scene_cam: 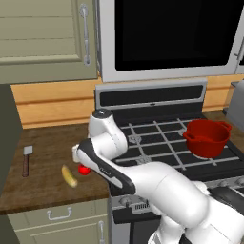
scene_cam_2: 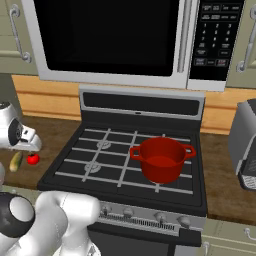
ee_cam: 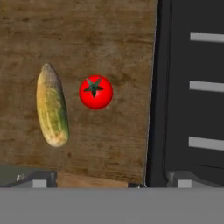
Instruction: Put the cucumber and tomato in the pot. Retrieve the spatula and lightly stir the vegetables in the pot.
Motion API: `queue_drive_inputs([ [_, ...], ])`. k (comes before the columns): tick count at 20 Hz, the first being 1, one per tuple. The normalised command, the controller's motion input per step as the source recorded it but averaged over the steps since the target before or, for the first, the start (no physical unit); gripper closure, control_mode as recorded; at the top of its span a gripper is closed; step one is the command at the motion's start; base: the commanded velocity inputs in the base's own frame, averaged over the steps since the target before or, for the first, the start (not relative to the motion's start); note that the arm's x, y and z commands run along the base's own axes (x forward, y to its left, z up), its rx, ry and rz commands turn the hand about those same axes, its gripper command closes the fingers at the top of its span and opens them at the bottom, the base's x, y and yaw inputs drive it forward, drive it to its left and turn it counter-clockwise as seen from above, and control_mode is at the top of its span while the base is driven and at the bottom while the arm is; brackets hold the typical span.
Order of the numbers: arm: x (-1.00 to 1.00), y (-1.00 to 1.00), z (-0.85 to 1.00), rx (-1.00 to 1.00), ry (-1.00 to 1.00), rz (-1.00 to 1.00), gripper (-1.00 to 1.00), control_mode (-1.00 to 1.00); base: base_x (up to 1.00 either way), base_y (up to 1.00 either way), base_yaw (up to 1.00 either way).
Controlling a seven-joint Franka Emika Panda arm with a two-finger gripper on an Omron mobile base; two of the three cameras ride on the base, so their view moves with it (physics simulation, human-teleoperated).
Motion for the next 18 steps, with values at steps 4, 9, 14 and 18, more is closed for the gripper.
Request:
queue_drive_inputs([
  [4, 0.22, 0.12, -0.29, -0.05, 0.07, 0.00, -1.00, -1.00, 0.00, 0.00, 0.00],
  [9, 0.24, 0.07, -0.41, -0.05, 0.00, 0.00, -1.00, -1.00, 0.00, 0.00, 0.00],
  [14, 0.17, 0.11, -0.31, -0.05, 0.00, 0.00, -1.00, -1.00, 0.00, 0.00, 0.00],
  [18, 0.25, 0.09, -0.27, 0.00, 0.00, 0.00, -1.00, -1.00, 0.00, 0.00, 0.00],
])
